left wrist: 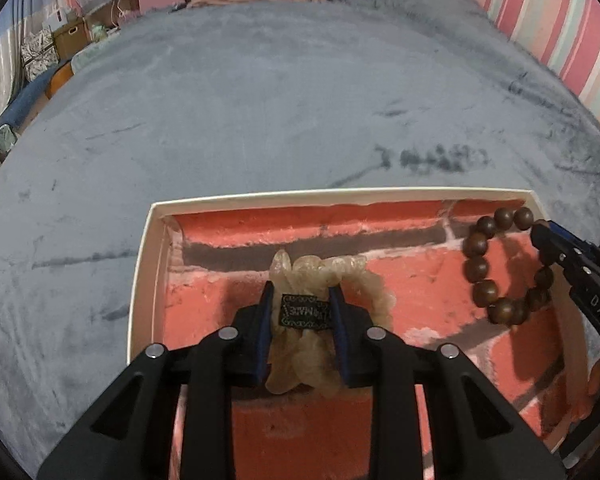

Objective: Organize jewelry
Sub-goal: 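Carry the cream scrunchie and bead bracelet with both tools over the brick-lined tray, then open both tools to drop the scrunchie and bead bracelet into the tray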

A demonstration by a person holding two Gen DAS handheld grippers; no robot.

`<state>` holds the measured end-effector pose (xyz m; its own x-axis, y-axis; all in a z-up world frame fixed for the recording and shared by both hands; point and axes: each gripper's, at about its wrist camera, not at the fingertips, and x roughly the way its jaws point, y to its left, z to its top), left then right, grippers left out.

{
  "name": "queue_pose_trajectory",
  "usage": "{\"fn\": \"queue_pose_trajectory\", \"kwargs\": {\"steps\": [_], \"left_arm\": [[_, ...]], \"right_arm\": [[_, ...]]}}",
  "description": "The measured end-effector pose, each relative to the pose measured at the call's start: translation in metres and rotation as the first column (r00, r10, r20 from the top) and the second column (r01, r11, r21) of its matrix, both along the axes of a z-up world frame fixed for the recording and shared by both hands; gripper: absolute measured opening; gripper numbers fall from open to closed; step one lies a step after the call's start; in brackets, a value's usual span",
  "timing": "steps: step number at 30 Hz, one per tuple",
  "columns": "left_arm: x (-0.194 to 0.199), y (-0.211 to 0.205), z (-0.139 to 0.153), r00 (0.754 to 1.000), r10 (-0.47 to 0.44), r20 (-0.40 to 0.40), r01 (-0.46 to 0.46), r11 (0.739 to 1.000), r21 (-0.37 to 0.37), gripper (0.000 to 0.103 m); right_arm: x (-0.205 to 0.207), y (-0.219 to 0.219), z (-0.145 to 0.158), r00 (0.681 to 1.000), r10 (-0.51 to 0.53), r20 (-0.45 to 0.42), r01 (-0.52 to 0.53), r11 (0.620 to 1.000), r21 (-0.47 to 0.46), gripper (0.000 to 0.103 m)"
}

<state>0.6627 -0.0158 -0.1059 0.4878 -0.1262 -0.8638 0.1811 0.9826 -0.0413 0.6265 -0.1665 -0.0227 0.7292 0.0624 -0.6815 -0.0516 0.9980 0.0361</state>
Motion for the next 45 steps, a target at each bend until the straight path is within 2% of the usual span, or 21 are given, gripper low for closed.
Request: {"fn": "queue_pose_trajectory", "kwargs": {"steps": [2,5,9,13,17,21,23,24,25,26,28,30,34,37,38,45], "left_arm": [[0.004,-0.002,-0.003,1.000,0.003,-0.005,-0.003,1.000,0.017,0.027],[0.007,0.000,-0.003,1.000,-0.002,-0.014,0.002,1.000,-0.007,0.027],[0.011,-0.001,-0.004,1.000,-0.005,-0.018,0.005,1.000,0.009,0.029],[0.010,-0.001,-0.003,1.000,-0.003,-0.017,0.004,1.000,0.017,0.032],[0.010,-0.001,-0.004,1.000,0.007,-0.018,-0.007,1.000,0.028,0.041],[0.005,0.005,0.000,0.999,0.021,-0.024,-0.020,1.000,0.020,0.049],[0.000,0.008,0.004,1.000,0.024,-0.019,-0.024,1.000,0.019,0.050],[-0.005,0.011,0.009,1.000,0.031,-0.005,-0.031,0.999,0.023,0.050],[-0.013,0.013,0.015,0.999,0.037,0.021,-0.038,0.999,0.027,0.053],[-0.018,0.015,0.019,0.999,0.040,0.038,-0.041,0.999,0.030,0.057],[-0.040,0.018,0.037,0.992,0.047,0.121,-0.052,0.998,0.043,0.069],[-0.062,0.020,0.052,0.981,0.045,0.188,-0.054,0.998,0.045,0.071],[-0.105,0.023,0.074,0.965,0.045,0.257,-0.052,0.999,0.018,0.072],[-0.139,0.023,0.085,0.957,0.045,0.286,-0.050,0.999,0.009,0.076],[-0.148,0.022,0.087,0.954,0.050,0.296,-0.057,0.998,0.015,0.083],[-0.228,0.019,0.102,0.937,0.028,0.348,-0.038,0.999,0.023,0.084]], "right_arm": [[0.006,-0.002,-0.004,1.000,-0.006,-0.027,0.006,1.000,0.002,0.020],[0.012,-0.001,-0.008,0.998,-0.012,-0.058,0.011,1.000,-0.021,0.020],[0.019,0.002,-0.015,0.995,-0.015,-0.102,0.010,0.999,-0.048,0.020],[0.022,0.001,-0.019,0.991,-0.014,-0.130,0.009,0.999,-0.038,0.020],[0.023,0.003,-0.019,0.991,-0.003,-0.134,-0.003,0.999,-0.043,0.021],[0.015,0.001,-0.011,0.995,0.010,-0.098,-0.013,0.999,-0.035,0.039],[0.006,-0.002,-0.004,0.997,0.019,-0.076,-0.021,0.999,-0.024,0.046],[0.001,-0.004,0.000,0.998,0.024,-0.060,-0.025,1.000,-0.011,0.053],[-0.009,-0.008,0.006,0.999,0.037,-0.032,-0.036,0.999,0.019,0.064],[-0.015,-0.010,0.011,0.999,0.032,-0.014,-0.031,0.999,0.022,0.068],[-0.031,-0.014,0.019,0.999,0.025,0.031,-0.026,0.999,0.026,0.080],[-0.053,-0.018,0.027,0.997,0.030,0.069,-0.033,0.999,0.032,0.086],[-0.088,-0.021,0.037,0.993,0.030,0.115,-0.033,0.999,0.030,0.097],[-0.118,-0.024,0.041,0.991,0.034,0.132,-0.039,0.999,0.029,0.099],[-0.127,-0.024,0.042,0.991,0.039,0.132,-0.042,0.999,0.026,0.099],[-0.190,-0.035,0.039,0.988,0.029,0.155,-0.026,0.999,-0.020,0.099]]}}
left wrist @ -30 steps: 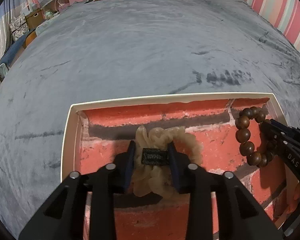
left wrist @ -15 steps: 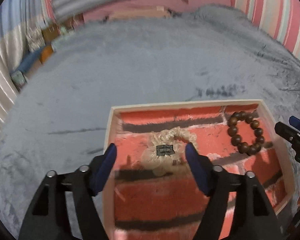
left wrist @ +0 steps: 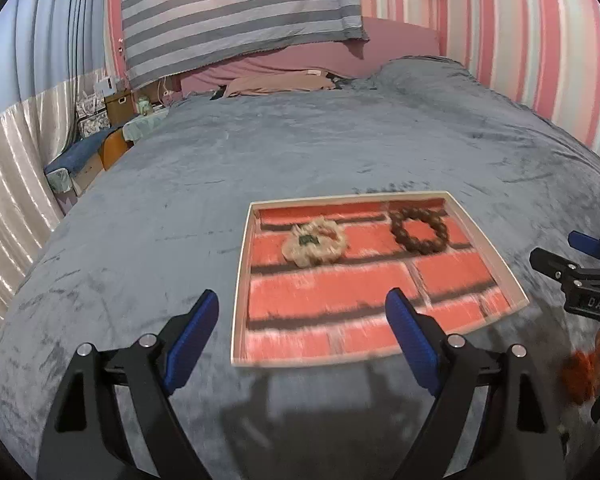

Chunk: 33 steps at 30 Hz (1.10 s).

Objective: Organize jewelry
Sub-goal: 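Open both tools to drop the scrunchie and bead bracelet into the tray, then grasp the black braided bracelet with the left tool while the right tool grasps the black scrunchie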

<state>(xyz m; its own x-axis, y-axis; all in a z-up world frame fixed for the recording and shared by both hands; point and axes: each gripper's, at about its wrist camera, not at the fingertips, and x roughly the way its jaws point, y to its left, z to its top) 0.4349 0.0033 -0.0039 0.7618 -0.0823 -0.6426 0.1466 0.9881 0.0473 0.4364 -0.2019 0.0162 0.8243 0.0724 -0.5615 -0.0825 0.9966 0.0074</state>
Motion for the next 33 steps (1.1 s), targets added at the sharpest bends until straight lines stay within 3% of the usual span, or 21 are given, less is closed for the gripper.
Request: {"fn": "queue_pose_trajectory", "kwargs": {"steps": [9,16,24,33], "left_arm": [[-0.075,-0.005,-0.011,1.000,-0.008,0.012,0.008,0.999,-0.038,0.084],[-0.113,-0.006,-0.015,1.000,0.009,-0.005,-0.009,0.998,-0.059,0.084],[-0.148,-0.008,-0.018,0.999,0.004,0.034,-0.003,0.999,-0.046,0.088],[-0.176,0.009,-0.033,1.000,0.023,0.011,-0.022,0.996,-0.083,0.088]], "right_arm": [[-0.069,-0.030,-0.017,0.997,-0.073,0.012,0.073,0.995,-0.067,0.099],[-0.132,-0.073,-0.012,0.988,-0.087,0.129,0.082,0.995,0.049,0.099],[-0.164,-0.089,-0.027,0.993,-0.089,0.077,0.081,0.992,0.096,0.099],[-0.198,-0.076,-0.047,0.991,-0.106,0.085,0.103,0.994,0.037,0.099]]}}
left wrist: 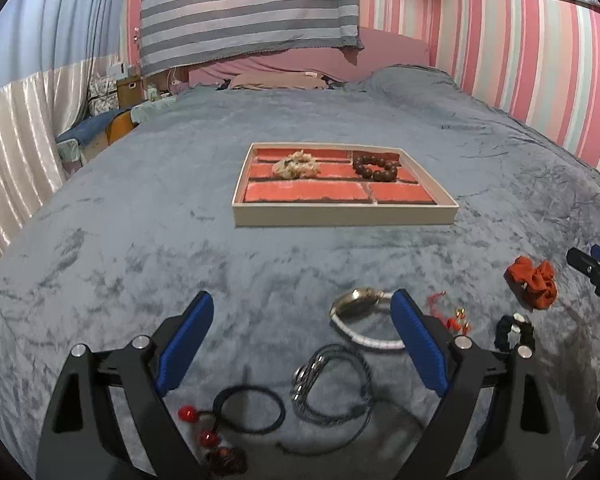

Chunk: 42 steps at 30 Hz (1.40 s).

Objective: Organize jewelry
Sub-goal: 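Grasp the black braided bracelet with the left tool while the right tool grasps the black scrunchie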

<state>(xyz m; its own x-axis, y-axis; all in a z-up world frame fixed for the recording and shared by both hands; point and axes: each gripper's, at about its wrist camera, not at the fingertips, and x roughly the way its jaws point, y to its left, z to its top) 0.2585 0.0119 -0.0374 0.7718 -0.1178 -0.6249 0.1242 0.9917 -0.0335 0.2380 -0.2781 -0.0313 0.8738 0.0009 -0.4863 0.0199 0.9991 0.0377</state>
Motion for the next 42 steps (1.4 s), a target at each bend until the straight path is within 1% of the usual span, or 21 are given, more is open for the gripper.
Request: {"fn": "queue_pose_trajectory", "kwargs": {"steps": [2,8,9,10,13,14,16,17,19,21,24,26,28,30,34,41,42], "left_arm": [[-0.006,0.005,-0.004,1.000,0.005,-0.008,-0.005,1.000,-0.013,0.088],[-0.017,0.008,-0.021,0.999,0.002,-0.037,-0.003,1.000,-0.025,0.088],[-0.017,0.006,-0.026,0.999,-0.001,-0.047,0.000,1.000,-0.018,0.087],[-0.017,0.004,-0.029,0.999,-0.001,-0.052,0.000,1.000,-0.014,0.087],[-0.018,0.000,-0.038,0.998,-0.010,-0.063,0.009,1.000,-0.019,0.086],[-0.018,-0.003,-0.041,0.998,-0.015,-0.066,0.014,1.000,-0.016,0.085],[-0.017,-0.006,-0.046,0.997,-0.027,-0.074,0.027,1.000,-0.007,0.077],[-0.016,-0.008,-0.049,0.996,-0.035,-0.082,0.035,0.999,-0.002,0.075],[-0.014,-0.009,-0.053,0.995,-0.042,-0.093,0.042,0.999,-0.002,0.074],[-0.012,-0.008,-0.055,0.994,-0.049,-0.098,0.048,0.999,-0.014,0.073],[-0.009,-0.007,-0.060,0.991,-0.059,-0.116,0.056,0.998,-0.029,0.063],[-0.007,-0.007,-0.064,0.990,-0.060,-0.129,0.056,0.998,-0.031,0.062],[-0.005,-0.006,-0.067,0.989,-0.061,-0.137,0.057,0.998,-0.035,0.061],[-0.005,-0.007,-0.069,0.988,-0.069,-0.140,0.064,0.997,-0.039,0.056],[-0.001,-0.009,-0.073,0.984,-0.085,-0.154,0.078,0.996,-0.048,0.050],[0.009,-0.008,-0.076,0.980,-0.098,-0.174,0.088,0.994,-0.064,0.043],[0.010,-0.008,-0.076,0.979,-0.100,-0.176,0.090,0.994,-0.063,0.041]], "right_arm": [[-0.005,0.003,-0.008,1.000,0.013,-0.014,-0.012,1.000,0.012,0.099],[-0.014,0.017,-0.029,0.999,0.027,-0.044,-0.028,0.999,-0.025,0.098],[-0.015,0.019,-0.032,0.998,0.031,-0.048,-0.032,0.999,-0.023,0.095],[-0.015,0.019,-0.034,0.998,0.038,-0.053,-0.039,0.999,-0.021,0.090],[-0.013,0.024,-0.046,0.993,0.056,-0.100,-0.058,0.998,-0.022,0.080],[-0.012,0.025,-0.049,0.992,0.061,-0.108,-0.063,0.998,-0.021,0.078],[-0.011,0.027,-0.055,0.990,0.066,-0.124,-0.070,0.997,-0.023,0.071],[-0.010,0.029,-0.059,0.988,0.068,-0.139,-0.072,0.997,-0.030,0.070],[-0.006,0.031,-0.066,0.984,0.075,-0.162,-0.081,0.996,-0.029,0.062],[-0.003,0.032,-0.070,0.981,0.078,-0.180,-0.082,0.996,-0.019,0.060],[0.002,0.033,-0.076,0.977,0.076,-0.200,-0.082,0.996,-0.021,0.058],[0.005,0.034,-0.079,0.974,0.077,-0.211,-0.083,0.996,-0.019,0.055],[0.008,0.035,-0.082,0.972,0.082,-0.221,-0.086,0.996,-0.010,0.048],[0.009,0.036,-0.084,0.970,0.086,-0.226,-0.090,0.996,-0.006,0.047],[0.012,0.038,-0.088,0.967,0.088,-0.239,-0.092,0.996,-0.008,0.045],[0.016,0.037,-0.090,0.966,0.093,-0.239,-0.095,0.995,0.003,0.042],[0.018,0.037,-0.090,0.966,0.094,-0.239,-0.096,0.995,0.004,0.041]]}}
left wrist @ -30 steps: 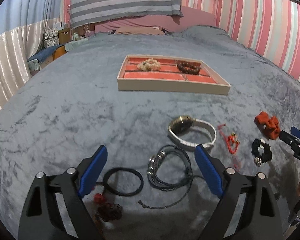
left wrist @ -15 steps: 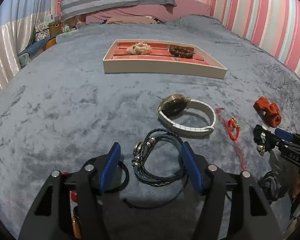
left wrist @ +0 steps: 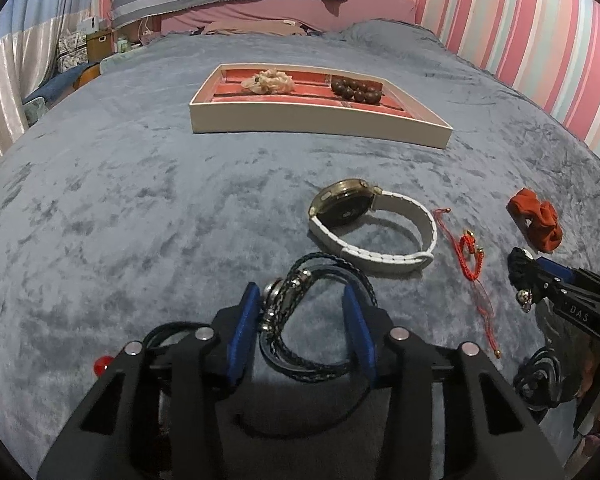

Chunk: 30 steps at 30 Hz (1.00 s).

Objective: Organize jewelry
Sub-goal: 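Grasp the black braided bracelet with the left tool while the right tool grasps the black scrunchie, then carry the braided bracelet and black scrunchie with both tools over the tray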

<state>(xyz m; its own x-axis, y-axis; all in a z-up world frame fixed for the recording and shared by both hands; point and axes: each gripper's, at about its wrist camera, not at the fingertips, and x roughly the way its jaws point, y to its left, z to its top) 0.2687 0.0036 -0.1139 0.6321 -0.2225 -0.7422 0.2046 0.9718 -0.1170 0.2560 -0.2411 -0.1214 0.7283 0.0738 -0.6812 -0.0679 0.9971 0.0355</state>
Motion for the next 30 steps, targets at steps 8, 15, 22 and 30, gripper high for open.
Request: {"fn": "queue_pose_trajectory", "kwargs": {"steps": [8,15,22,30], "left_arm": [[0.005,-0.002,-0.003,1.000,0.001,-0.010,0.000,1.000,0.014,0.029],[0.006,0.003,-0.004,1.000,0.026,-0.016,-0.026,1.000,0.004,0.019],[0.004,0.009,-0.003,0.999,0.039,-0.009,-0.039,0.999,-0.015,0.015],[-0.001,0.012,0.001,0.999,0.050,0.016,-0.050,0.998,-0.023,0.015]], "right_arm": [[0.004,0.003,-0.001,1.000,0.018,0.000,-0.018,1.000,0.002,0.029],[0.002,0.003,0.000,1.000,0.030,0.008,-0.030,0.999,0.010,0.016],[-0.004,0.005,0.002,0.999,0.029,0.027,-0.029,1.000,0.004,0.013],[-0.011,0.004,0.010,0.997,0.022,0.067,-0.022,1.000,0.003,0.012]]}}
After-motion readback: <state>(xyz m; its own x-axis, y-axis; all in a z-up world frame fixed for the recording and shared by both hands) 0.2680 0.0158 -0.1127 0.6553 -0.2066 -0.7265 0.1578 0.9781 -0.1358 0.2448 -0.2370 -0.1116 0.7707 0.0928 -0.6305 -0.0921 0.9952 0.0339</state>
